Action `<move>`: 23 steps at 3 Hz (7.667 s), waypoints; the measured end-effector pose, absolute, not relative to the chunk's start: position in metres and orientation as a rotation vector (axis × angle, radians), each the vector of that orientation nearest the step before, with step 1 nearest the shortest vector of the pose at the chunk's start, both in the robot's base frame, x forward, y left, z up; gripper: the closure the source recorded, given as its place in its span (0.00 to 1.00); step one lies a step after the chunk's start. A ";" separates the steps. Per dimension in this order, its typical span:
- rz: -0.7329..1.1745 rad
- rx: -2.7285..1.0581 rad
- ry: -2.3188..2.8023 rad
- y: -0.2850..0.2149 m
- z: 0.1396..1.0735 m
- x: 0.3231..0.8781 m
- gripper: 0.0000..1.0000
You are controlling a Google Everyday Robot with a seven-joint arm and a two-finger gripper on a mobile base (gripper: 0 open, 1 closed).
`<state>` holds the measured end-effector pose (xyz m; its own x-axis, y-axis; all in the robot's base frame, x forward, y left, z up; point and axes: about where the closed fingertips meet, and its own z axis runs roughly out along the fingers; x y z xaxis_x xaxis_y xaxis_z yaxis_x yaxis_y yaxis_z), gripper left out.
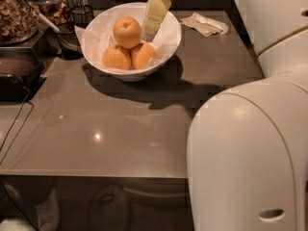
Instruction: Pick orange from white bowl
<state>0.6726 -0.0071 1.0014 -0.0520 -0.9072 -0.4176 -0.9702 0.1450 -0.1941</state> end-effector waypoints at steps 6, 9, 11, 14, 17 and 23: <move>0.195 -1.792 2.027 0.041 0.962 0.727 0.16; 0.226 -1.823 2.075 0.049 0.933 0.732 0.16; 0.208 -1.819 2.095 0.046 0.934 0.730 0.33; 0.193 -1.784 2.038 0.047 0.951 0.735 1.00; 0.273 -1.764 1.870 0.042 0.982 0.713 1.00; 0.368 -1.529 1.941 0.044 1.008 0.561 1.00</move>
Offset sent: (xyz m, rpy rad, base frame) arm 0.0284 0.0195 0.0050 -0.0676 0.1320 0.0618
